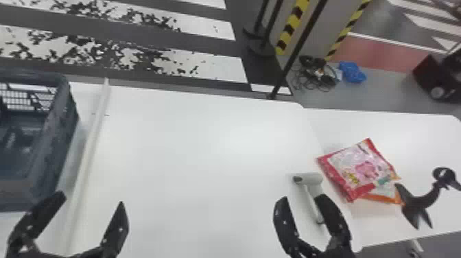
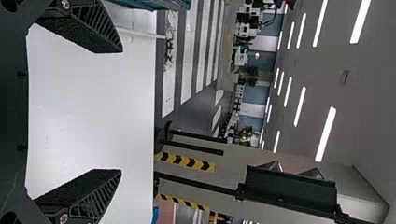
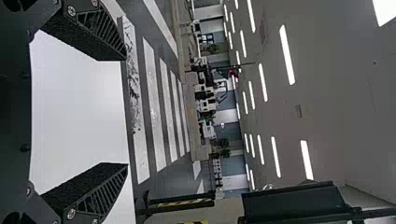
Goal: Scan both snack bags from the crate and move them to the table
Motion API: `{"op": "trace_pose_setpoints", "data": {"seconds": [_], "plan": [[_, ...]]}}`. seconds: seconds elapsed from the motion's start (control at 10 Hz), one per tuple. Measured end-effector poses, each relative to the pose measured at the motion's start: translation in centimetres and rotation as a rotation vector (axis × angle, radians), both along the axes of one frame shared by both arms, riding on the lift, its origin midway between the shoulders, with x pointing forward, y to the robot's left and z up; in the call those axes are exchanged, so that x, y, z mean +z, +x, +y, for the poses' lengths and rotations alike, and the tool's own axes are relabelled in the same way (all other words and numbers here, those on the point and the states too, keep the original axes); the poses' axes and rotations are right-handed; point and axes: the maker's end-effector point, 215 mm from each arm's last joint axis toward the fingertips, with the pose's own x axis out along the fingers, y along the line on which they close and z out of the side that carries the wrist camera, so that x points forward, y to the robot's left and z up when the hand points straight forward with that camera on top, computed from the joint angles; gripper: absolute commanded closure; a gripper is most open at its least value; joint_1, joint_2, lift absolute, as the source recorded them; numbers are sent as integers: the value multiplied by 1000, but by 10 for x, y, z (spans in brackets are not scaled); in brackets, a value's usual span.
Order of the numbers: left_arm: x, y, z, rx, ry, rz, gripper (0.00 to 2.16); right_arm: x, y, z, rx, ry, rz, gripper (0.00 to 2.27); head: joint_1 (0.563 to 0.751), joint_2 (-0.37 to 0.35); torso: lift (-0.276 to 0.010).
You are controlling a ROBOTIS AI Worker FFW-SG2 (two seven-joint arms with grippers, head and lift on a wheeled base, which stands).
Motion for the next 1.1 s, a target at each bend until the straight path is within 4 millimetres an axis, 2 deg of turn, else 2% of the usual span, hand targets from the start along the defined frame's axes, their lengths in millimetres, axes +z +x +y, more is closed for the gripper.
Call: {"op": "trace_pose_setpoints", "data": {"seconds": [1.1], "plan": [[-6, 1, -5, -11, 6, 23, 66, 5, -2, -5, -8, 1, -16, 124, 695, -334, -87]]}}
